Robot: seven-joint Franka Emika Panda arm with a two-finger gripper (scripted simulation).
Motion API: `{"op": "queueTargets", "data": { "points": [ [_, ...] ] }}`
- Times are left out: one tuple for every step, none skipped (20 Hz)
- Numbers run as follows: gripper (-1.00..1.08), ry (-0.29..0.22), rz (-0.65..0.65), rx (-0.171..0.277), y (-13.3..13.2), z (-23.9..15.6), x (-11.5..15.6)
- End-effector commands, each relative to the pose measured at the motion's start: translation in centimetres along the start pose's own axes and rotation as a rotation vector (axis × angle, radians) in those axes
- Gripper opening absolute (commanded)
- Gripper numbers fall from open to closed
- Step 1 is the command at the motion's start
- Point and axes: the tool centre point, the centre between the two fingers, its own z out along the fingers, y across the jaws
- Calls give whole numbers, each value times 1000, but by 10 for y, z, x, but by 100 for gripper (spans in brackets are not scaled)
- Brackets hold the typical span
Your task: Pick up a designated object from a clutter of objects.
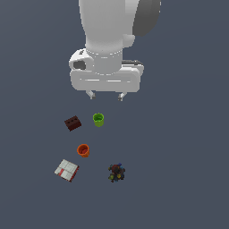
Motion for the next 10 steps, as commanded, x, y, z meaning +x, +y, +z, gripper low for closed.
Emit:
{"op": "queueTargets", "data": {
  "points": [
    [100, 0, 0, 0, 0, 0, 0],
    [100, 0, -1, 0, 0, 0, 0],
    [100, 0, -5, -1, -1, 0, 0],
    [100, -1, -10, -2, -2, -1, -1],
    [100, -2, -19, -3, -3, -2, -1],
    [100, -3, -29, -5, -5, -3, -2],
    [100, -4, -41, -7, -7, -4, -2],
    [100, -5, -50, -8, -8, -5, -3],
    [100, -6, -58, -10, -10, -6, -3],
    [100, -6, -63, -11, -11, -7, -4]
  ]
}}
